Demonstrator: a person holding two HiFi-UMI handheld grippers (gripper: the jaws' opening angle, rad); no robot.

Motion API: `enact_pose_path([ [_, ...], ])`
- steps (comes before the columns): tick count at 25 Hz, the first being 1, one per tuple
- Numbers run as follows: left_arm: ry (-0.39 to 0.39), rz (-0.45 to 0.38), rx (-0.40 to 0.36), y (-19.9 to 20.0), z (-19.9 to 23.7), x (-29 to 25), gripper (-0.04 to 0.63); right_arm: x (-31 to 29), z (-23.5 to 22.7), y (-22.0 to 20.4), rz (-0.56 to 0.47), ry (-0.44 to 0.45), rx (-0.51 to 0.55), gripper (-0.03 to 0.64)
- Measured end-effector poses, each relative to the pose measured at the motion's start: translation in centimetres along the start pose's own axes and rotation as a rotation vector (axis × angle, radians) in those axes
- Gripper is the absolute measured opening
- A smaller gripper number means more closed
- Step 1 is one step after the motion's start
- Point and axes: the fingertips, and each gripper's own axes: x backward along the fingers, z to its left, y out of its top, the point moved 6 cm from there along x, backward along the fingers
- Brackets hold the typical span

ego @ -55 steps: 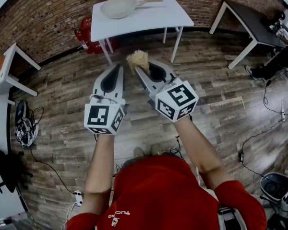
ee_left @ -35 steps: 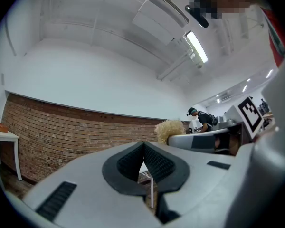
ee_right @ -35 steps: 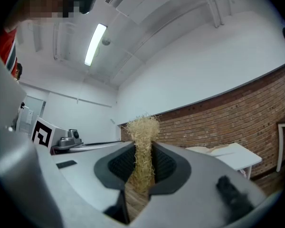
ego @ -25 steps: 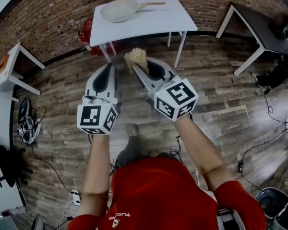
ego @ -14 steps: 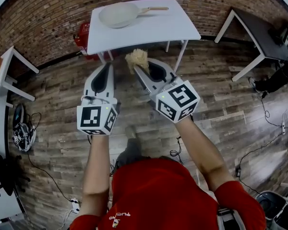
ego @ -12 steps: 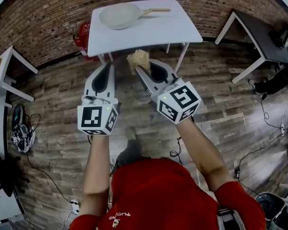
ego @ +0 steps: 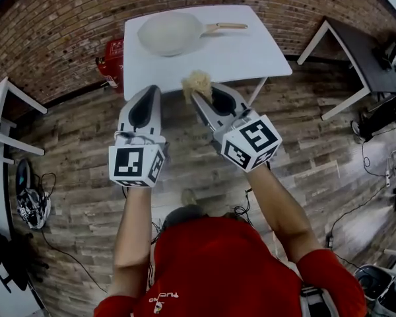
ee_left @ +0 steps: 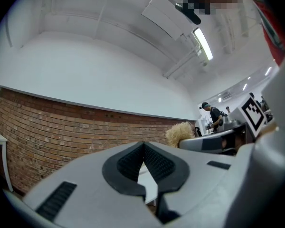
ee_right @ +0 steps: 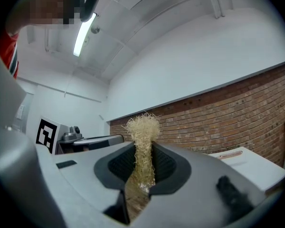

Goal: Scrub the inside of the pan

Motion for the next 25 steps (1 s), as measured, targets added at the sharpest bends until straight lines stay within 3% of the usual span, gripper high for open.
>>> enact_pose_path([
  [10, -0.041, 0.014, 0.023, -1.6, 7.2, -6.7, 0.014, -8.0, -4.3, -0.5, 0.016, -0.039, 0.004, 0.086],
  [25, -0.016, 0.046, 0.036, -4.9, 11.4, -14.2, 0.014, -14.7, -10.8, -2.2, 0.059, -0.023, 0.029, 0.087],
])
